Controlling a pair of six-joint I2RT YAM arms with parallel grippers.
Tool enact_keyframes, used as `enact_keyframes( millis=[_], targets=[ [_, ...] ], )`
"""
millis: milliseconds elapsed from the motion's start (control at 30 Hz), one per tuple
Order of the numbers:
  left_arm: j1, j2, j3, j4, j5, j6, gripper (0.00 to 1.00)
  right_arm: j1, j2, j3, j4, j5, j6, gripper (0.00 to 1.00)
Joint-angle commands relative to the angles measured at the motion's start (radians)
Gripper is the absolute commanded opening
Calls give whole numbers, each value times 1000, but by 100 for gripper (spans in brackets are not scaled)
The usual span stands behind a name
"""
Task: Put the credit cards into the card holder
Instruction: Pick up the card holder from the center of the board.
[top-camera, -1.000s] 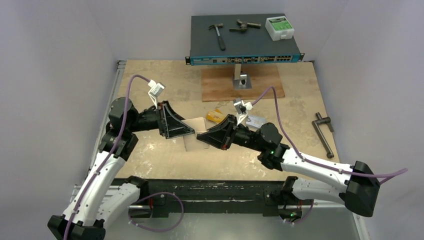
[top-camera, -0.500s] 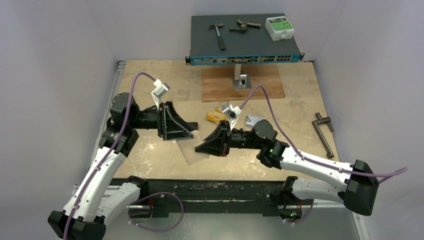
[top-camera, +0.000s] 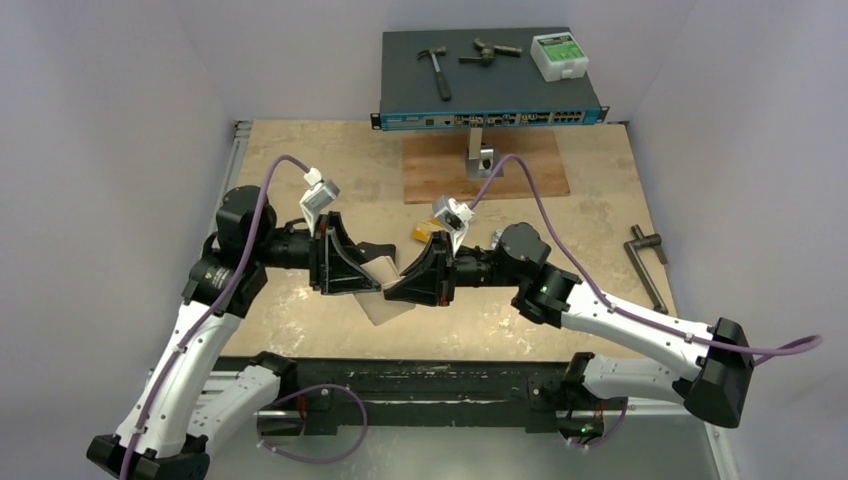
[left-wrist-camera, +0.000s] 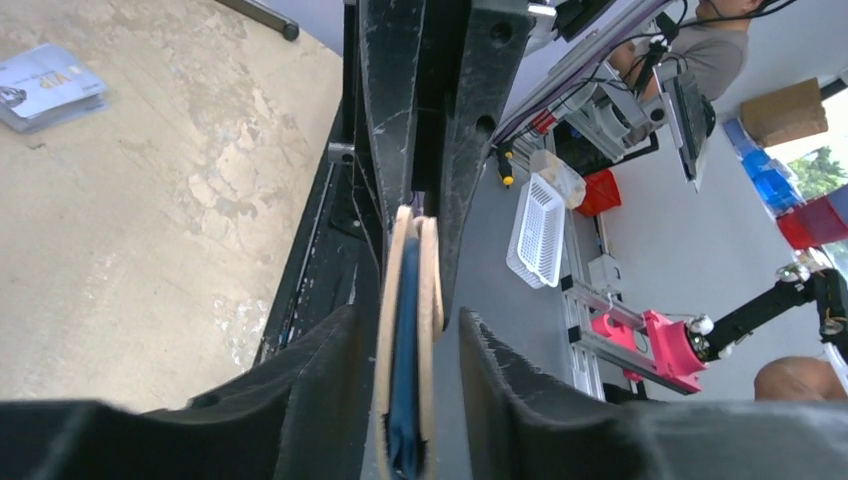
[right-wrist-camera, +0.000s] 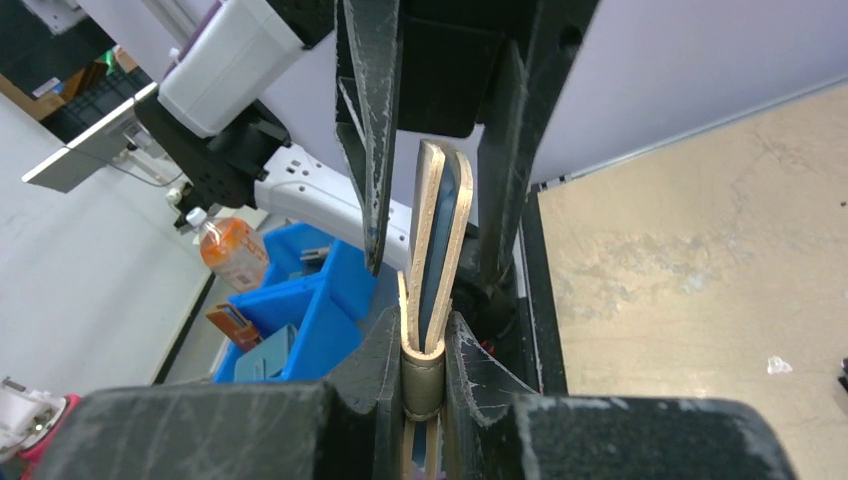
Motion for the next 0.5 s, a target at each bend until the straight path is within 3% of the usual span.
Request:
enact_keyframes(
  millis=[0, 167, 267, 333, 467],
  targets=[
    [-5, -18, 52, -51, -62, 100, 32, 0, -12, 46, -62, -10, -51, 0],
    [-5, -38, 33, -64, -105, 98, 12, -1, -21, 56, -107, 39, -63, 1],
    [-5, -50, 18, -71, -203, 83, 0, -3, -32, 77, -175, 150, -83, 42],
    [-5, -56, 9, -83, -313, 65, 0, -3, -45, 100, -262, 273, -102, 60],
    [-5, -38, 11, -151, -581, 10, 0, -1, -90, 144, -391, 584, -154, 68]
  ],
)
